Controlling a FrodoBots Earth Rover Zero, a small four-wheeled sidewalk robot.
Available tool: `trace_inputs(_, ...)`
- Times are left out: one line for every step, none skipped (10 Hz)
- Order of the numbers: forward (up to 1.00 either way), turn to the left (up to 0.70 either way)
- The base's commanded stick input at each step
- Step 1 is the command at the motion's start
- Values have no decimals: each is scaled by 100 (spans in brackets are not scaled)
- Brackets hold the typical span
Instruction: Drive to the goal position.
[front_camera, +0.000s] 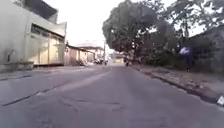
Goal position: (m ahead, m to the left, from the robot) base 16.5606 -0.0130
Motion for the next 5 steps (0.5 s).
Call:
trace_inputs(100,0)
trace_inputs(100,0)
trace_inputs(100,0)
trace_inputs(100,0)
trace_inputs(100,0)
